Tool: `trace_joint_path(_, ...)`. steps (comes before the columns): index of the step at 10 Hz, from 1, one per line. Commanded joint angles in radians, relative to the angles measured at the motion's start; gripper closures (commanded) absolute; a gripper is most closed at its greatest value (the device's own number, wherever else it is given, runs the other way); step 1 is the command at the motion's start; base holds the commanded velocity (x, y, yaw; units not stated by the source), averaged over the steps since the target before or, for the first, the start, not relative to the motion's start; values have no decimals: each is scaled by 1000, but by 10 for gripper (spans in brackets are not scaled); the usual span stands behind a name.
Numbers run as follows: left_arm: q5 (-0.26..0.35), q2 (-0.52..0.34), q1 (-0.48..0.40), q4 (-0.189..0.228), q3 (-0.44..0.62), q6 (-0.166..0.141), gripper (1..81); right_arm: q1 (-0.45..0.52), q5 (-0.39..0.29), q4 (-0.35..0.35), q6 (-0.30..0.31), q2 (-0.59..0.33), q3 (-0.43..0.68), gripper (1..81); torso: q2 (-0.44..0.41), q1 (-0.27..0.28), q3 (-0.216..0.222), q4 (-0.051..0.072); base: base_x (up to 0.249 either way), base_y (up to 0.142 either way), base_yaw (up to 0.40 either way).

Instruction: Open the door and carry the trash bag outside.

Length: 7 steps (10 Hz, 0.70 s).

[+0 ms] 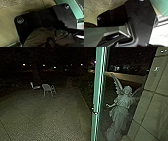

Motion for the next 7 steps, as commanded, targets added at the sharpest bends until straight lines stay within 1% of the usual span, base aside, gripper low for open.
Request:
trace_joint_path(1,31,4,-64,3,5,1,811,43,-59,-2,-3,5,7,10,0,0,0,0,94,0,0)
trace_joint_path(5,31,4,-64,1,5,1,811,43,-59,-2,-5,6,7,10,0,0,0,0,93,0,0)
trace_joint_path(6,31,4,-64,1,5,1,811,43,-59,-2,-5,6,7,10,0,0,0,37,92,0,0)
trace_joint_path(7,31,4,-63,1,5,1,811,42,-59,-4,-5,6,8,10,0,0,0,100,91,0,0)
